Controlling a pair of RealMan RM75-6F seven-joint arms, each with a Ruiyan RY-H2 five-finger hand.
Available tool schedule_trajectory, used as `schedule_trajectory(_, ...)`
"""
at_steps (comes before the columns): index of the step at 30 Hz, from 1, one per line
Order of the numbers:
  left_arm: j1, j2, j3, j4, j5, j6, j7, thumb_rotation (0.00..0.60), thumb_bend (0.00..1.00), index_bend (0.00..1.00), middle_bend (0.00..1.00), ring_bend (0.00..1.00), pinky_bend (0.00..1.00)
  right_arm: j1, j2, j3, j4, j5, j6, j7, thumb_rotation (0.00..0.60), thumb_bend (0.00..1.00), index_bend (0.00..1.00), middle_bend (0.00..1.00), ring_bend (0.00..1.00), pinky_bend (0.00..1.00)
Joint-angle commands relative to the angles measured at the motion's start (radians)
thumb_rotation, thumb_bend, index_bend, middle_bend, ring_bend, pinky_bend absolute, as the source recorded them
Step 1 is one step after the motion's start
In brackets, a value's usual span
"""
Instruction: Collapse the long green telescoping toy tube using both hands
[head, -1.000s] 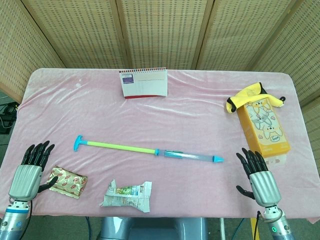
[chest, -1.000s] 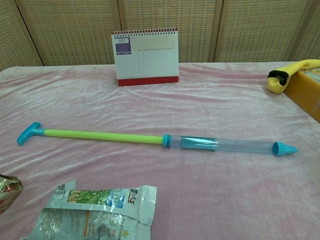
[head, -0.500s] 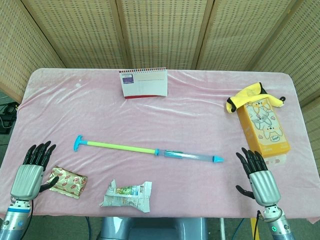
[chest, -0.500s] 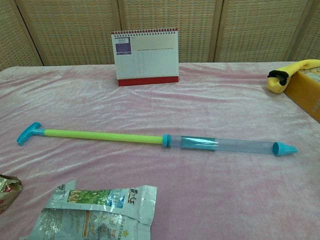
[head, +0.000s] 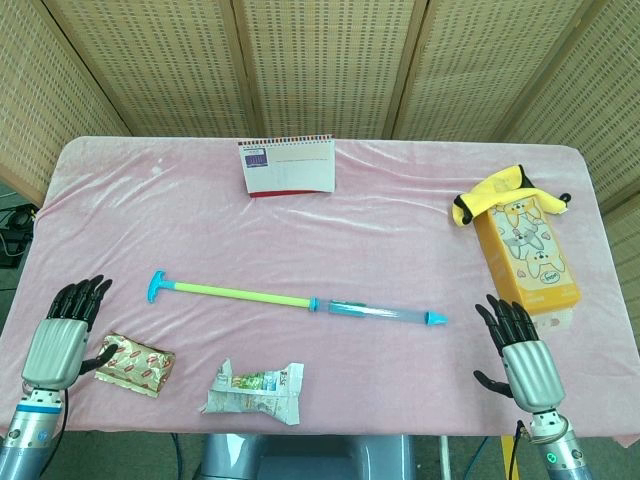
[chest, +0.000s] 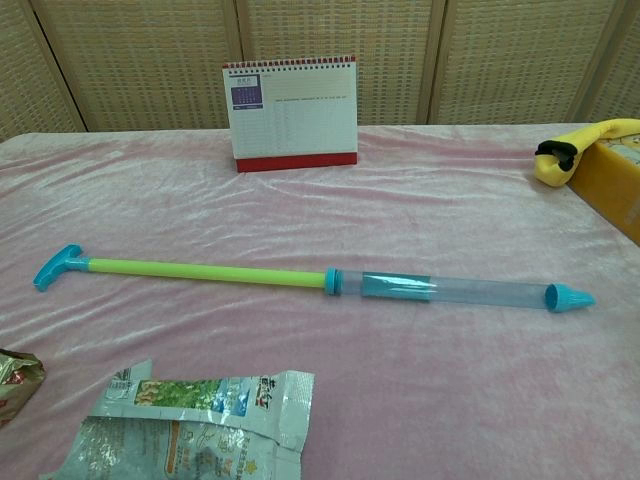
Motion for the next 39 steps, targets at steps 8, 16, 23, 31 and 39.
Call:
schedule_trajectory(8, -0.162, 0.005, -0.135, -0.048, -0.228, -0.222, 0.136, 0.600, 0.26, 0.35, 0.86, 0.78, 0.74, 0.002, -0.005, -0.001, 0.005, 0.004, -0.016, -0.008, 0.600, 0.17, 0.00, 0.00, 0.00, 0.00)
schedule_trajectory(16, -0.311, -0.100, -0.201, 0.046, -0.486, -0.365, 0.309, 0.600, 0.28, 0.44, 0.94, 0.84, 0.79, 0.004, -0.009, 0.004, 0.015, 0.014, -0.028, -0.009, 0.600, 0.17, 0.00, 0.00, 0.00, 0.00)
schedule_trajectory(23, -0.388, -0.178, -0.190, 0.112, -0.606, -0.399, 0.406, 0.600, 0.28, 0.43, 0.94, 0.84, 0.79, 0.006, -0.010, 0.009, 0.021, 0.024, -0.036, 0.001, 0.600, 0.18, 0.00, 0.00, 0.00, 0.00)
schedule_trajectory(31, -0.443, -0.238, -0.173, 0.176, -0.691, -0.410, 0.465, 0.600, 0.28, 0.44, 0.94, 0.84, 0.79, 0.007, -0.008, 0.015, 0.027, 0.034, -0.042, 0.019, 0.600, 0.18, 0.00, 0.00, 0.00, 0.00)
schedule_trajectory(39, -0.478, -0.274, -0.162, 0.231, -0.739, -0.409, 0.490, 0.600, 0.28, 0.46, 0.94, 0.84, 0.79, 0.008, -0.008, 0.016, 0.031, 0.036, -0.044, 0.029, 0.600, 0.17, 0.00, 0.00, 0.00, 0.00)
